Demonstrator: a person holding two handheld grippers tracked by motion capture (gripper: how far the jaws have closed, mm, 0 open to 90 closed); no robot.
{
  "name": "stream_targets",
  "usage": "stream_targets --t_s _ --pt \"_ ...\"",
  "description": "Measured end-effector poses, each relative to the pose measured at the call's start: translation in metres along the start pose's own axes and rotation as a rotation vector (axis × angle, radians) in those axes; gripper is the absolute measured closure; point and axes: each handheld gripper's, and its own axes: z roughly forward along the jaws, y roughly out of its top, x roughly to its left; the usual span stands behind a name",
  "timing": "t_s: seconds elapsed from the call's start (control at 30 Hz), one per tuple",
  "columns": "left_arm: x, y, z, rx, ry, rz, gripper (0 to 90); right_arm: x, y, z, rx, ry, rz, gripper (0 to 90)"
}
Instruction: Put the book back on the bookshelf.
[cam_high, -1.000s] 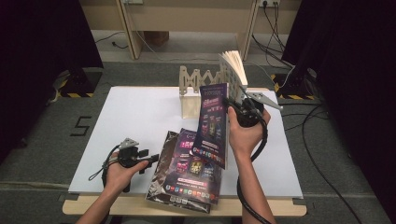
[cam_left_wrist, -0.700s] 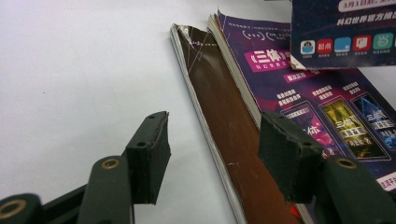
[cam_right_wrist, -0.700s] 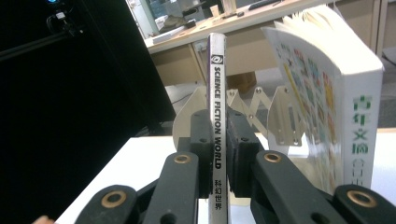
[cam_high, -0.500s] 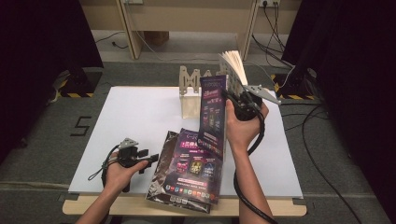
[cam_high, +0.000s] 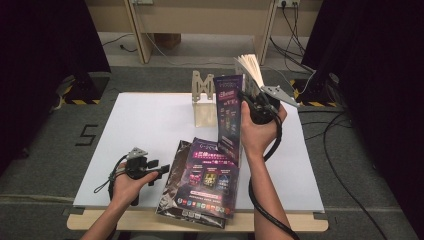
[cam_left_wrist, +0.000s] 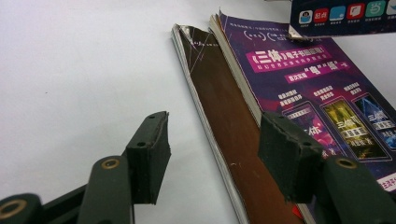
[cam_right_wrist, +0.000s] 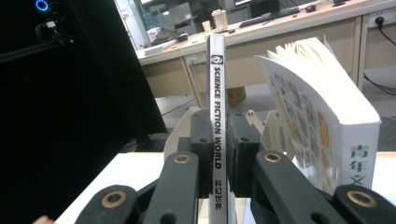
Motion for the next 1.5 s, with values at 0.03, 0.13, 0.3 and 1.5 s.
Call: stream_targets --t_s 0.03,0.13,0.3,1.5 --pt "0.000 0.000 0.000 0.000 0.000 0.000 42.4 0.000 0.001 0.000 0.000 -0.002 -0.002 83.3" --pt "0.000 0.000 0.000 0.000 -0.001 0.002 42.4 0.000 0.003 0.002 -0.013 -0.012 -0.011 83.3" --pt "0.001 0.000 0.000 0.002 -0.001 0.002 42.4 0.001 0.006 0.005 -0.021 -0.015 -0.007 83.3" --pt "0.002 -0.003 0.003 0.006 -0.004 -0.007 42.5 0.013 0.018 0.039 -0.028 -0.034 -0.041 83.3"
